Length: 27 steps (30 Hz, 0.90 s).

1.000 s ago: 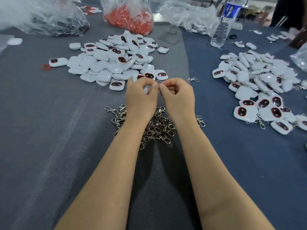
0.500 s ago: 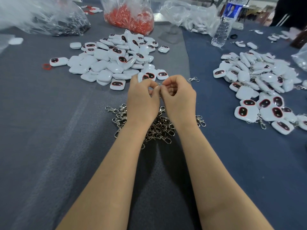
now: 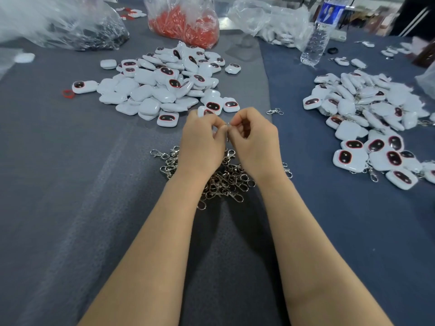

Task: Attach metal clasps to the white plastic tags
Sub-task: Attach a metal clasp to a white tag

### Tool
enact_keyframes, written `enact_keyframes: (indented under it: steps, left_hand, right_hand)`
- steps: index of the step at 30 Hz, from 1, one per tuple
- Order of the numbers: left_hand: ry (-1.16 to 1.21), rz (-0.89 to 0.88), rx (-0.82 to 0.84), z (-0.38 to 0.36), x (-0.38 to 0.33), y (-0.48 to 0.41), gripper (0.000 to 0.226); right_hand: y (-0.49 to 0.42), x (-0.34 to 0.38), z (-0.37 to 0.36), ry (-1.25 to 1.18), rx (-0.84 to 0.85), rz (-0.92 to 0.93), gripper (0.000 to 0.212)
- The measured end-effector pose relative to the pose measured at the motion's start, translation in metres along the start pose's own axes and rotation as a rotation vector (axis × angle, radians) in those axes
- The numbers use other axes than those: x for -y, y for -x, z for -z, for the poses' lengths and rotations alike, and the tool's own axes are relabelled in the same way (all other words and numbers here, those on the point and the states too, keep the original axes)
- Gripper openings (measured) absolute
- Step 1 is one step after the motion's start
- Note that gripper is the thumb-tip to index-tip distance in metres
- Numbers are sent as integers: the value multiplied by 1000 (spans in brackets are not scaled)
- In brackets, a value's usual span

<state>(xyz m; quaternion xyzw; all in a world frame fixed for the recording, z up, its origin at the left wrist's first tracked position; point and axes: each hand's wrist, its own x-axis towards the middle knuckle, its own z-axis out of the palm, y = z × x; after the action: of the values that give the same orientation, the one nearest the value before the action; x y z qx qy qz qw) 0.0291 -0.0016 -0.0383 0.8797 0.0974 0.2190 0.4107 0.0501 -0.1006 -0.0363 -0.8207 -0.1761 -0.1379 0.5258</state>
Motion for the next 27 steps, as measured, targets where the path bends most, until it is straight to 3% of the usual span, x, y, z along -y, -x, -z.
enact_keyframes:
  steps: [3, 6, 8, 13, 18, 23, 27]
  left_hand:
    - [146, 26, 19, 4, 0, -3, 19]
    - [637, 230, 3, 10, -6, -3, 41]
    - [809, 357, 8, 10, -6, -5, 49]
    - [984, 389, -16, 4, -7, -9, 26]
    - [997, 453, -125, 2, -8, -7, 16]
    - [763, 376, -143, 1, -7, -3, 32]
    - [524, 245, -140, 3, -8, -1, 25]
  right_hand:
    - [-1, -2, 2, -11, -33, -25, 21]
    - [-2, -1, 3, -23, -35, -55, 25]
    - [-2, 0, 2, -34, -16, -62, 28]
    - [1, 4, -2, -34, 17, -54, 21]
    - [1, 3, -1, -33, -14, -48, 14]
    - [0, 3, -1, -4, -27, -58, 13]
    - [1, 2, -1, 35, -17, -63, 15]
